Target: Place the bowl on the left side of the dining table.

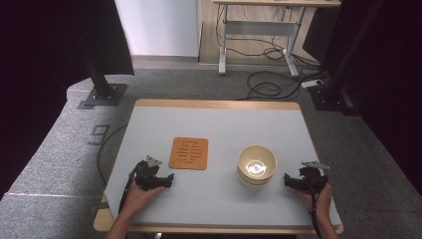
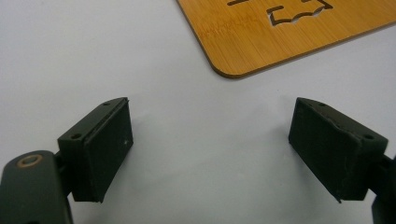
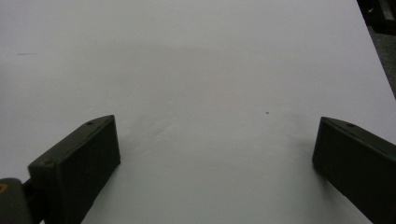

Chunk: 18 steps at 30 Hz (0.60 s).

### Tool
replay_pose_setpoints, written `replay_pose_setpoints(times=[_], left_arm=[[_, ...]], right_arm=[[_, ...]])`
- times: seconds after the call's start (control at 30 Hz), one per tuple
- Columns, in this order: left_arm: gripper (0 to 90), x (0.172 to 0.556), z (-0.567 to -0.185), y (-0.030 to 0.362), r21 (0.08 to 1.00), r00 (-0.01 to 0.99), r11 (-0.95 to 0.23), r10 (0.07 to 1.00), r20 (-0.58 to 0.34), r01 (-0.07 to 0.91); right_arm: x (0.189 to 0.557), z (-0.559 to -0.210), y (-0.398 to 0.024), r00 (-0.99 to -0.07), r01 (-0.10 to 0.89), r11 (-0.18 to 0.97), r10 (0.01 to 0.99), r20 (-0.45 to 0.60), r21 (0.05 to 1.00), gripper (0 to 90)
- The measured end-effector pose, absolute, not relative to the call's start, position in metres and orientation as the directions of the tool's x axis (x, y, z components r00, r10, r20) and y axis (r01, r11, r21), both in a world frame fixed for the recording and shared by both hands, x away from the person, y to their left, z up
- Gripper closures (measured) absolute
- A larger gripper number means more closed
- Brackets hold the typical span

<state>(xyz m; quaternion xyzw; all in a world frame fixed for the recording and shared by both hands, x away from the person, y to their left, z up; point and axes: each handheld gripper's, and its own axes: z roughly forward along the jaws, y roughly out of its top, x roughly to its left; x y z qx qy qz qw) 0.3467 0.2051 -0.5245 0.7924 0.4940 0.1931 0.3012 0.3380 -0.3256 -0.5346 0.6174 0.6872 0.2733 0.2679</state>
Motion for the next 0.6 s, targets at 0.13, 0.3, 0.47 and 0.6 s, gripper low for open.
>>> replay_pose_setpoints(times=[0.13,0.3,0.47,0.6], left_arm=[[13.7,0.3465,-0.5245,0.2051,0.669,0.439,-0.332,0.898,0.009,0.665],[13.7,0.3466,-0.5244,0.205,0.668,0.439,-0.333,0.898,0.011,0.665],[13.7,0.3467,-0.5244,0.2051,0.668,0.44,-0.334,0.898,0.011,0.665],[13.8,0.3465,-0.5245,0.205,0.669,0.44,-0.334,0.898,0.012,0.664]], right_arm=[[0.3382,-0.5347,-0.3252,-0.094,0.7,0.092,0.995,-0.036,0.708,0.0],[0.3383,-0.5347,-0.3255,-0.101,0.699,0.092,0.994,-0.03,0.709,1.1],[0.3378,-0.5346,-0.3251,-0.103,0.697,0.097,0.994,-0.035,0.711,1.5],[0.3379,-0.5345,-0.3253,-0.105,0.697,0.097,0.994,-0.032,0.711,2.0]])
